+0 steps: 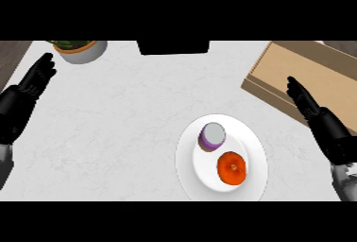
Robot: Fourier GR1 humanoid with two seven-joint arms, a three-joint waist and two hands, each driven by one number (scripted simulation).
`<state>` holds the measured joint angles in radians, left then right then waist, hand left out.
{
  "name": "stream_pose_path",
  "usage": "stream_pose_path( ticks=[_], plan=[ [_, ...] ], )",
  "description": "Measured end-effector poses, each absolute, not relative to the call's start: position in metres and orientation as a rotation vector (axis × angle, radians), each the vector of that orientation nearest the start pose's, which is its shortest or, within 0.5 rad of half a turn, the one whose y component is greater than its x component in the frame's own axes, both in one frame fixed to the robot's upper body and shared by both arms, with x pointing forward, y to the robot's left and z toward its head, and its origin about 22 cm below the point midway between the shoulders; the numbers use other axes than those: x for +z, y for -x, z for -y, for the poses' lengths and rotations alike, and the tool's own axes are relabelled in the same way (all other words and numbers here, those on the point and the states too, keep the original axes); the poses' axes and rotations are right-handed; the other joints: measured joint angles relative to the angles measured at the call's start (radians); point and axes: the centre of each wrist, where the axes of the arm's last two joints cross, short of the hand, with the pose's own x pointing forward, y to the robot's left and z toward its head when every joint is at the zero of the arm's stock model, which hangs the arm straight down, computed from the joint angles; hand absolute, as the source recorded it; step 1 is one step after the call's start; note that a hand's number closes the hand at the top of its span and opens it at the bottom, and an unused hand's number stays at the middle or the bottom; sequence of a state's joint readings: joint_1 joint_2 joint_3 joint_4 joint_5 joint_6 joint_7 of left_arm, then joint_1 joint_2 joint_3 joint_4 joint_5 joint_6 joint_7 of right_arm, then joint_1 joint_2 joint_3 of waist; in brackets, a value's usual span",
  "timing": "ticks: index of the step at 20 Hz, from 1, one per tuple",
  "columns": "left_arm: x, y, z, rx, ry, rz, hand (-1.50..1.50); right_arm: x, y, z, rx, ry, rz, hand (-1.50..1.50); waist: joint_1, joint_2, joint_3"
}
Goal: Pick the squash from the plate and place it in the cardboard box
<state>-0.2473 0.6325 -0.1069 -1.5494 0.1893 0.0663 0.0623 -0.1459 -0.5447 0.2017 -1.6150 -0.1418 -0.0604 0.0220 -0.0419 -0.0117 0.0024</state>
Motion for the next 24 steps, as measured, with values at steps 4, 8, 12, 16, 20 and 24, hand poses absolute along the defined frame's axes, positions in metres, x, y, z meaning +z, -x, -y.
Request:
stream_pose_path(
  ticks=[4, 8, 12, 16, 20, 24],
  plan=[
    [0.11, -0.296, -0.308, -0.455, -0.267, 1.716, 0.0, 0.111, -0.274, 0.292, 0.481, 0.068, 1.795, -1.5, 0.018, 0.007, -0.001],
    [0.098, -0.293, -0.288, -0.49, -0.192, 1.741, 0.0, 0.164, -0.281, 0.306, 0.644, 0.026, 1.943, -1.5, 0.025, 0.008, -0.003],
    [0.081, -0.289, -0.276, -0.516, -0.134, 1.746, 0.0, 0.167, -0.284, 0.336, 0.769, 0.01, 1.993, -1.5, 0.035, 0.012, -0.002],
    [0.071, -0.291, -0.27, -0.518, -0.104, 1.751, 0.0, 0.158, -0.282, 0.346, 0.961, 0.014, 2.065, -1.5, 0.039, 0.015, -0.001],
    [0.072, -0.291, -0.27, -0.524, -0.099, 1.75, 0.0, 0.165, -0.281, 0.344, 1.169, 0.047, 2.088, -1.5, 0.043, 0.013, -0.002],
    [0.067, -0.292, -0.275, -0.523, -0.098, 1.747, 0.0, 0.176, -0.274, 0.332, 1.41, 0.116, 1.989, -1.5, 0.041, 0.011, -0.003]
  ],
)
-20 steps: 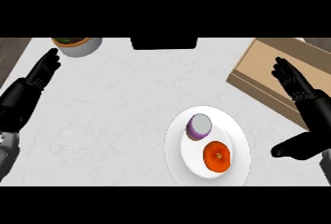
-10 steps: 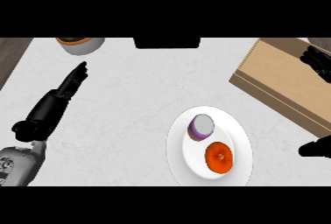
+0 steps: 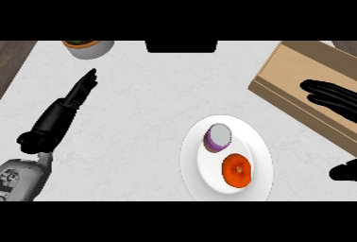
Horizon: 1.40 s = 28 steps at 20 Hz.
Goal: Pick the squash from the plate and place it in the cardboard box
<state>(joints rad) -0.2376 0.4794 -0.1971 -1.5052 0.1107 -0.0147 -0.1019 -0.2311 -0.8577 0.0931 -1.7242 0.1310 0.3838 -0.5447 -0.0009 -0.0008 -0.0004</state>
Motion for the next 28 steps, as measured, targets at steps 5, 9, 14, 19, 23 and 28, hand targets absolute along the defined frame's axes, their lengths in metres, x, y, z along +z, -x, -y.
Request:
stream_pose_path(
  ticks=[5, 9, 14, 19, 23, 28],
  plan=[
    [0.064, -0.292, -0.273, -0.527, -0.107, 1.744, 0.0, 0.183, -0.255, 0.294, 1.702, 0.198, 1.816, -1.5, -0.003, -0.002, -0.001],
    [0.068, -0.296, -0.271, -0.531, -0.108, 1.741, 0.0, 0.194, -0.233, 0.262, 1.853, 0.265, 1.707, -1.5, -0.006, -0.003, -0.001],
    [0.063, -0.293, -0.269, -0.528, -0.105, 1.743, 0.0, 0.19, -0.202, 0.232, 1.955, 0.365, 1.575, -1.5, -0.004, -0.003, -0.001],
    [0.067, -0.29, -0.263, -0.525, -0.103, 1.749, 0.0, 0.179, -0.185, 0.207, 1.985, 0.418, 1.459, -1.5, 0.001, -0.002, -0.001],
    [0.069, -0.29, -0.265, -0.528, -0.1, 1.749, 0.0, 0.164, -0.176, 0.191, 1.99, 0.427, 1.399, -1.5, 0.002, -0.001, 0.0],
    [0.067, -0.29, -0.267, -0.53, -0.096, 1.748, 0.0, 0.157, -0.175, 0.187, 1.989, 0.482, 1.365, -1.5, 0.001, 0.0, 0.0]
  ],
)
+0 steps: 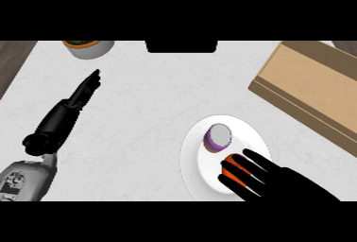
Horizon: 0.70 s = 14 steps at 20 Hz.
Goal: Pick the squash from the plate and place it in the cardboard box
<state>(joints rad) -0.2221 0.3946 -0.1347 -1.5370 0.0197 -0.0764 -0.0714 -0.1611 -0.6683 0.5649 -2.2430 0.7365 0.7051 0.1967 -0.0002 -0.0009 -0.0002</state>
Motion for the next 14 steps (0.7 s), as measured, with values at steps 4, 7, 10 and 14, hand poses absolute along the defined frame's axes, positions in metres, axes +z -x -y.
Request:
stream_pose_path(
  ticks=[4, 7, 10, 14],
  plan=[
    [0.063, -0.292, -0.271, -0.528, -0.094, 1.748, 0.0, 0.15, -0.179, 0.178, 1.989, 0.537, 1.357, -1.5, 0.0, 0.001, 0.0],
    [0.073, -0.29, -0.267, -0.527, -0.095, 1.747, 0.0, 0.14, -0.185, 0.174, 1.982, 0.557, 1.355, -1.5, 0.002, 0.0, 0.0],
    [0.072, -0.287, -0.269, -0.532, -0.094, 1.745, 0.0, 0.131, -0.192, 0.166, 1.99, 0.573, 1.345, -1.5, 0.002, 0.0, 0.0],
    [0.066, -0.291, -0.27, -0.529, -0.098, 1.748, 0.0, 0.116, -0.199, 0.168, 1.998, 0.61, 1.324, -1.5, 0.001, 0.001, 0.0]
  ],
)
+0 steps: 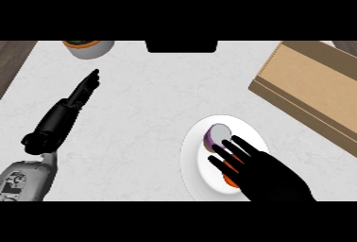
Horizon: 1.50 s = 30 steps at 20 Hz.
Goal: Pick the squash from the plate and place it in the cardboard box
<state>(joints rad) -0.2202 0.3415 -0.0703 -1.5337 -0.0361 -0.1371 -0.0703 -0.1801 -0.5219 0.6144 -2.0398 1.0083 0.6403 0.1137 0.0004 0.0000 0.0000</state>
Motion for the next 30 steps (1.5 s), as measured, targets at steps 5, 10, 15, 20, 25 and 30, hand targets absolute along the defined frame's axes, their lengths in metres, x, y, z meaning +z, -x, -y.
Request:
stream_pose_path(
  ticks=[5, 10, 15, 20, 25, 30],
  plan=[
    [0.065, -0.29, -0.268, -0.531, -0.1, 1.746, 0.0, 0.098, -0.21, 0.172, 1.993, 0.634, 1.313, -1.5, 0.001, 0.0, 0.0],
    [0.064, -0.288, -0.265, -0.529, -0.091, 1.75, 0.0, 0.085, -0.213, 0.167, 2.006, 0.601, 1.309, -1.5, 0.001, 0.0, 0.0],
    [0.065, -0.29, -0.268, -0.532, -0.101, 1.752, 0.0, 0.073, -0.214, 0.164, 2.015, 0.589, 1.285, -1.5, 0.0, -0.002, 0.0],
    [0.065, -0.288, -0.266, -0.53, -0.098, 1.753, 0.0, 0.061, -0.217, 0.164, 2.007, 0.65, 1.278, -1.5, 0.0, -0.004, -0.002],
    [0.062, -0.29, -0.265, -0.533, -0.099, 1.748, 0.0, 0.051, -0.229, 0.173, 1.991, 0.667, 1.287, -1.5, 0.0, -0.008, -0.003],
    [0.064, -0.288, -0.269, -0.529, -0.097, 1.748, 0.0, 0.05, -0.236, 0.167, 2.012, 0.657, 1.32, 1.5, 0.001, -0.014, -0.006]
  ],
)
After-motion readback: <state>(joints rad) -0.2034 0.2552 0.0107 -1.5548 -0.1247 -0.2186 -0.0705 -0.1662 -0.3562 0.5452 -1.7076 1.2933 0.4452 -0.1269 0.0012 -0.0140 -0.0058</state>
